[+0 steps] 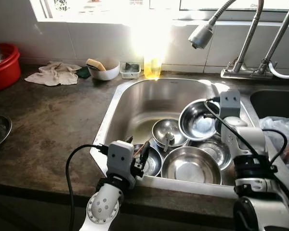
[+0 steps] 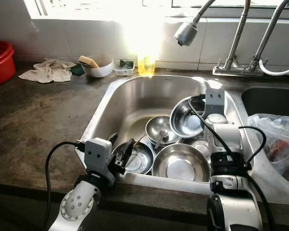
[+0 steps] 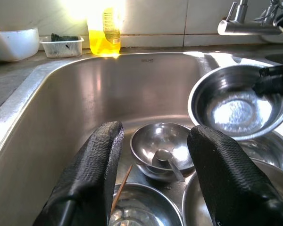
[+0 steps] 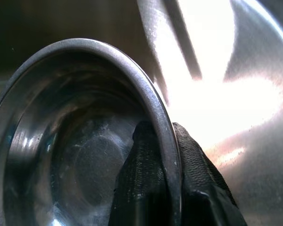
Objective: Kitchen organization
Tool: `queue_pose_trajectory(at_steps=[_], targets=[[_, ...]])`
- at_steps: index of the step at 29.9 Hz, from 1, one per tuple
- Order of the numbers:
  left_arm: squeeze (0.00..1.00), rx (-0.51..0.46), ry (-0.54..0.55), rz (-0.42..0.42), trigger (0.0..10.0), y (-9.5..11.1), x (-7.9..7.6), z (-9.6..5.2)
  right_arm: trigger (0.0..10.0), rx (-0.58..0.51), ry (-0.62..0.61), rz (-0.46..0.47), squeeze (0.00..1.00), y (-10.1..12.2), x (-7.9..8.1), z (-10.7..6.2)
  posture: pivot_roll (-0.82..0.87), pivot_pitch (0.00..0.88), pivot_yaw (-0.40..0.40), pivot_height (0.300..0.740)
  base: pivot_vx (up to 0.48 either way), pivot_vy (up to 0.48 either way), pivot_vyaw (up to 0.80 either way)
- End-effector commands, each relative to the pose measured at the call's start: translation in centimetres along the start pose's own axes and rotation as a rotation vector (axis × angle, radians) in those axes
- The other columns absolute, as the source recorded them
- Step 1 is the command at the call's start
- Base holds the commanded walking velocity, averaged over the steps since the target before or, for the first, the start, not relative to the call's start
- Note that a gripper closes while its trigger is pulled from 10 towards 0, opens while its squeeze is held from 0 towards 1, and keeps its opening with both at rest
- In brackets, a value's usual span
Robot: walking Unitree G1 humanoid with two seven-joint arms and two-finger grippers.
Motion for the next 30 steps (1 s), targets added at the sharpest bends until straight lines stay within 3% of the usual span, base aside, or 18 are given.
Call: queue_pose_trajectory(at_steps=[1,10,11,12,13,16,17,18,20,22,24,25,30], targets=[[0.0,-0.003,-0.003,0.008,10.0,0.3,0.0,-0.2,10.0,0.038,-0.008,0.028,1.0,-0.9,-0.1,0.0,0.1,0.1,-0.014,0.74,0.0,0.0,0.0],[0.0,0.003,-0.002,0.007,10.0,0.3,0.1,-0.2,10.0,-0.01,-0.036,0.054,1.0,-0.4,-0.1,-0.5,0.09,0.105,-0.011,0.74,0.0,0.0,0.0],[0.0,0.004,-0.002,0.007,10.0,0.3,0.1,-0.2,10.0,-0.037,-0.032,0.077,0.87,0.1,0.0,-0.7,0.09,0.106,-0.012,0.74,0.0,0.0,0.0],[0.0,0.004,-0.003,0.007,10.0,0.3,0.1,-0.2,10.0,-0.061,-0.027,0.091,0.6,0.5,0.1,-0.9,0.1,0.106,-0.012,0.74,0.0,0.0,0.0],[0.0,0.004,-0.002,0.008,10.0,0.3,0.1,-0.2,10.0,-0.108,-0.019,0.094,0.0,1.3,0.2,-1.2,0.1,0.107,-0.012,0.74,0.0,0.0,0.0],[0.0,0.006,0.0,0.01,10.0,0.2,0.2,-0.2,10.0,-0.239,0.009,0.071,0.0,3.6,0.7,-2.4,0.09,0.105,-0.009,0.74,0.0,0.0,0.0],[0.0,0.006,0.0,0.01,10.0,0.2,0.2,-0.2,10.0,-0.239,0.009,0.071,0.0,3.6,0.7,-2.4,0.09,0.105,-0.009,0.74,0.0,0.0,0.0],[0.0,0.006,0.002,0.01,10.0,0.2,0.3,-0.1,10.0,-0.341,0.035,0.086,0.0,5.0,1.1,-3.9,0.09,0.103,-0.006,0.74,0.0,0.0,0.0],[0.0,0.006,0.001,0.01,10.0,0.2,0.3,-0.1,10.0,-0.402,0.063,0.085,0.0,5.6,1.4,-5.0,0.09,0.101,-0.003,0.74,0.0,0.0,0.0],[0.0,0.002,-0.002,0.009,10.0,0.3,0.2,-0.1,10.0,-0.471,0.121,0.049,0.0,5.9,2.1,-6.6,0.08,0.1,-0.002,0.74,0.0,0.0,0.0],[0.0,-0.003,-0.003,0.008,10.0,0.4,0.2,-0.1,10.0,-0.487,0.148,0.052,0.0,5.9,2.4,-7.2,0.08,0.1,0.0,0.74,0.0,0.0,0.0],[0.0,-0.007,-0.006,0.008,10.0,0.4,0.2,-0.1,10.0,-0.506,0.207,0.069,0.0,5.3,3.0,-8.4,0.08,0.098,0.0,0.74,0.0,0.0,0.0],[0.0,-0.01,-0.007,0.007,10.0,0.5,0.2,-0.1,10.0,-0.611,0.28,-0.01,0.0,4.5,3.7,-11.5,0.07,0.096,0.006,0.74,0.0,0.0,0.0]])
Point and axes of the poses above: a point about 5 cm out from each wrist's last joint towards the gripper, its own z axis pointing out of the wrist towards the gripper, its own y axis along the axis of the wrist's last joint, x = y × z, the point moved 6 cm from there along z, pointing out of the wrist towards the gripper, and after that the axes turned 8 degrees about z, right-handed, at the moved point
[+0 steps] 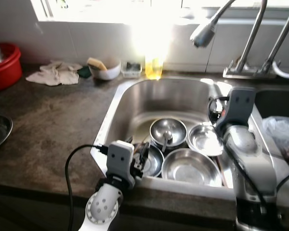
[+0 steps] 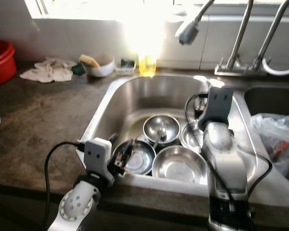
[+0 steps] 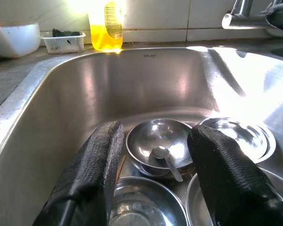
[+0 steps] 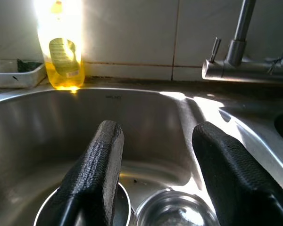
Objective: Kitchen organization
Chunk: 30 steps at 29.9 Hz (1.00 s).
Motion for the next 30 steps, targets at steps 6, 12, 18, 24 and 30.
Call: queue_pose_trajectory(at_steps=[6,12,18,24,30], targets=[[0.0,-0.017,-0.009,0.0,10.0,0.6,-0.1,-0.2,10.0,-0.112,0.115,-0.044,0.0,2.1,1.7,-3.1,0.06,0.092,0.008,0.74,0.0,0.0,0.0],[0.0,-0.01,-0.009,-0.002,10.0,0.5,-0.1,-0.4,10.0,-0.087,0.145,-0.057,0.0,1.1,1.9,-4.7,0.06,0.088,0.005,0.74,0.0,0.0,0.0],[0.0,-0.001,-0.003,-0.007,10.0,0.2,0.0,-0.5,10.0,-0.068,0.145,-0.035,0.0,0.6,1.9,-5.3,0.06,0.083,0.003,0.74,0.0,0.0,0.0],[0.0,-0.012,0.0,-0.01,10.0,0.5,0.0,-0.3,10.0,-0.102,0.153,-0.026,0.0,1.3,2.5,-5.0,0.06,0.076,0.003,0.74,0.0,0.0,0.0],[0.0,-0.028,0.007,-0.001,10.0,1.0,0.3,-0.1,10.0,-0.115,0.181,-0.035,0.0,1.7,2.9,-4.9,0.06,0.074,-0.002,0.74,0.0,0.0,0.0]])
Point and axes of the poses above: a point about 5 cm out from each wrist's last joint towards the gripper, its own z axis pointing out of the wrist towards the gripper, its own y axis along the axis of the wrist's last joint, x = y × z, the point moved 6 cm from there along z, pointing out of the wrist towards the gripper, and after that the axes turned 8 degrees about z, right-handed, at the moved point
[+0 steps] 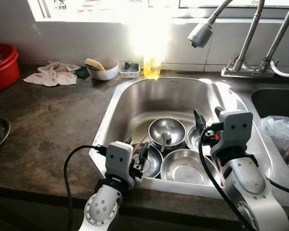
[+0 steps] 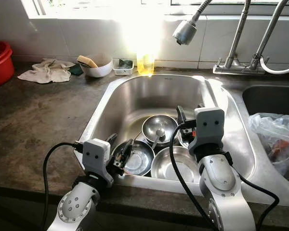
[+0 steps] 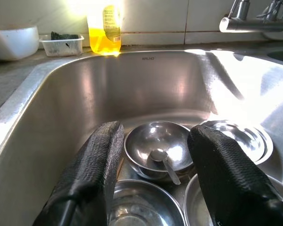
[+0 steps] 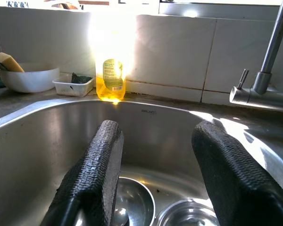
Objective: Kitchen organization
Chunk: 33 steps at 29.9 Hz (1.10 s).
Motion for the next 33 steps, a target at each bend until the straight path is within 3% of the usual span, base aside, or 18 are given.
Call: queue_pose_trajectory(at_steps=[1,14,33], targets=[[0.0,-0.017,0.0,0.002,10.0,0.7,0.1,0.0,10.0,-0.035,0.02,-0.002,0.0,0.9,0.3,0.0,0.06,0.074,-0.002,0.74,0.0,0.0,0.0],[0.0,-0.023,0.002,0.007,10.0,0.7,0.2,0.1,10.0,-0.038,0.027,0.018,0.0,0.8,0.9,0.5,0.07,0.064,0.002,0.74,0.0,0.0,0.0],[0.0,-0.023,0.0,0.005,10.0,0.8,0.1,0.1,10.0,-0.048,0.032,0.042,0.0,1.0,1.6,1.0,0.07,0.076,0.0,0.74,-0.261,0.0,0.0]])
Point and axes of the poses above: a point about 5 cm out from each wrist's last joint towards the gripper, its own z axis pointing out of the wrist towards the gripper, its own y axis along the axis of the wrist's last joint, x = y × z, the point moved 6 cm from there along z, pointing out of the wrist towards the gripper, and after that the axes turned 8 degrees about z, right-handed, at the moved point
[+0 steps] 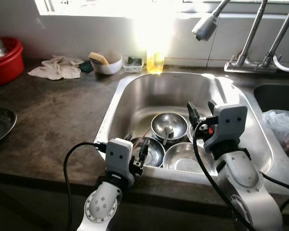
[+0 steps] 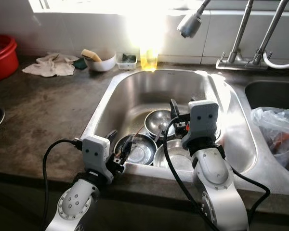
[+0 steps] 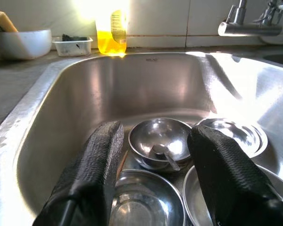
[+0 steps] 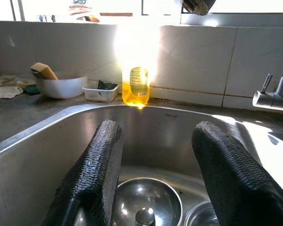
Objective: Kitchen organization
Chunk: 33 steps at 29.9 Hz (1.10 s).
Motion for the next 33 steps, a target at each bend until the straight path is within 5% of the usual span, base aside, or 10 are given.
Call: queue_pose_trajectory(at_steps=[1,22,33], targets=[[0.0,-0.004,-0.006,0.0,10.0,0.26,-0.09,-0.07,10.0,-0.016,0.002,0.001,0.0,0.28,0.17,0.15,0.07,0.076,0.002,0.74,-0.274,0.0,0.0],[0.0,-0.001,-0.009,0.0,10.0,0.21,-0.13,-0.04,10.0,-0.011,-0.003,-0.03,0.0,0.11,0.15,0.21,0.07,0.081,0.003,0.74,-0.275,0.0,0.0],[0.0,-0.003,-0.002,-0.003,10.0,0.23,-0.04,0.06,10.0,0.002,0.005,-0.024,0.0,-0.28,0.34,0.2,0.07,0.08,0.001,0.74,-0.092,0.0,0.71]])
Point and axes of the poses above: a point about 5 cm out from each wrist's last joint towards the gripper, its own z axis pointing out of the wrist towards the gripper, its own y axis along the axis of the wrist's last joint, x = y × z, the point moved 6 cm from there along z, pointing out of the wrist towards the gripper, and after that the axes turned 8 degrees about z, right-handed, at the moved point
